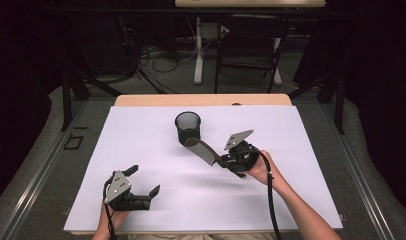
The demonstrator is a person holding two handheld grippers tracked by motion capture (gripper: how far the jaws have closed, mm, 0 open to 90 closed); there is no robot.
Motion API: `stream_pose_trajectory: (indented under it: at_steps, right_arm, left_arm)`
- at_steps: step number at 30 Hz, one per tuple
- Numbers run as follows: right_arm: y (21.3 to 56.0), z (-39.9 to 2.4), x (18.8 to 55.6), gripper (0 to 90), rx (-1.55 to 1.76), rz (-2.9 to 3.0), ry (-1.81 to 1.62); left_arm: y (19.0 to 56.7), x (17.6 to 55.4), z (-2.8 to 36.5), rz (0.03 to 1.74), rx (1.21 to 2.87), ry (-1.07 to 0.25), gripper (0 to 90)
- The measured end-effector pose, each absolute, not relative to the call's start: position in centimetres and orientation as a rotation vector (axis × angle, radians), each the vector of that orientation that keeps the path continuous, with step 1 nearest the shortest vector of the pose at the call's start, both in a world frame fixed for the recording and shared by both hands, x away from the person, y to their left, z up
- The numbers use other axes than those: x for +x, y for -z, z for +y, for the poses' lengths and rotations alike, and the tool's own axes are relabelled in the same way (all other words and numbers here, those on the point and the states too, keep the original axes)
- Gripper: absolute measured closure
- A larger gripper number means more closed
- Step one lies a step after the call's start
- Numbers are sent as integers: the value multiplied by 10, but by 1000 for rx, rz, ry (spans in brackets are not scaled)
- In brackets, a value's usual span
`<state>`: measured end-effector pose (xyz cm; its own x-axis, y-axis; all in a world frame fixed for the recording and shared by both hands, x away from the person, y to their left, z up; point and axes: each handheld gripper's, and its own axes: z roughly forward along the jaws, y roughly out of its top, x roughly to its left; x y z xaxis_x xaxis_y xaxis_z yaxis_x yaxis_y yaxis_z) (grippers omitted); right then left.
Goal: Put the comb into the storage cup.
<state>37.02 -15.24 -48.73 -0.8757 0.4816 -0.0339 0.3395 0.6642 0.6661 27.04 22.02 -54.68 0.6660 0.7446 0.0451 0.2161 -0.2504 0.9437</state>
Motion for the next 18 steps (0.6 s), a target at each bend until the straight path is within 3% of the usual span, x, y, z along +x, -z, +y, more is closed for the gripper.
stream_pose_trajectory:
  at_steps: [18]
  right_arm:
    - [479,-167,375,727,715,2611,-1035]
  left_arm:
    - [547,270,218,767,1797,-606,0]
